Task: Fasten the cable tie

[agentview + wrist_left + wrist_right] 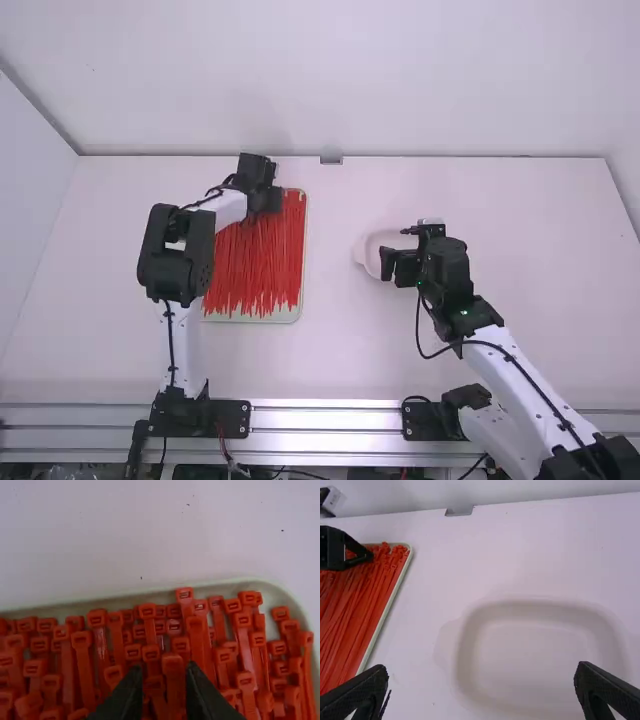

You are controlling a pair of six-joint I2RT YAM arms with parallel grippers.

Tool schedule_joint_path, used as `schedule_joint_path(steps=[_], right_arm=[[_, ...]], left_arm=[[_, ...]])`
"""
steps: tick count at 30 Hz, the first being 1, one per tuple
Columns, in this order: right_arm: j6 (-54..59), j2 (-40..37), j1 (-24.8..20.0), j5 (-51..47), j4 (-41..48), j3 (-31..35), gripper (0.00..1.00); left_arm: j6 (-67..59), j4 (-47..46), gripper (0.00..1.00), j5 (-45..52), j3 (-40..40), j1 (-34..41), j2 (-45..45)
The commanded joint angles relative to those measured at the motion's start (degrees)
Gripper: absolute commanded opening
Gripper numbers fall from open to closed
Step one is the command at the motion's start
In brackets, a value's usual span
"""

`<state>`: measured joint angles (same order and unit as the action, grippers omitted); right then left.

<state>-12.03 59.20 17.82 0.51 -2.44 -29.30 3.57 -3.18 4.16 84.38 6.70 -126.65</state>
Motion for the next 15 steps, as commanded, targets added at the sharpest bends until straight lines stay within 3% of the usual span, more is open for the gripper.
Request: schedule_joint_path(steps=[1, 10, 15], right_arm=[[-0.13, 0.28, 0.22, -0.15, -0.11, -2.23, 0.99], [-0.13, 0.28, 0.22, -0.15, -0.15, -2.23, 0.99], [-0.13, 0.28, 0.24, -0.15, -0.15, -2.23, 0.99]], left_arm=[[0.07, 0.02, 0.18, -0.17, -0.13, 0.04, -0.87], [0.09, 1.49, 0.03, -0.17, -0.11, 0.07, -0.85], [0.11, 1.77, 0.02, -0.2, -0.09, 0.04, -0.85]])
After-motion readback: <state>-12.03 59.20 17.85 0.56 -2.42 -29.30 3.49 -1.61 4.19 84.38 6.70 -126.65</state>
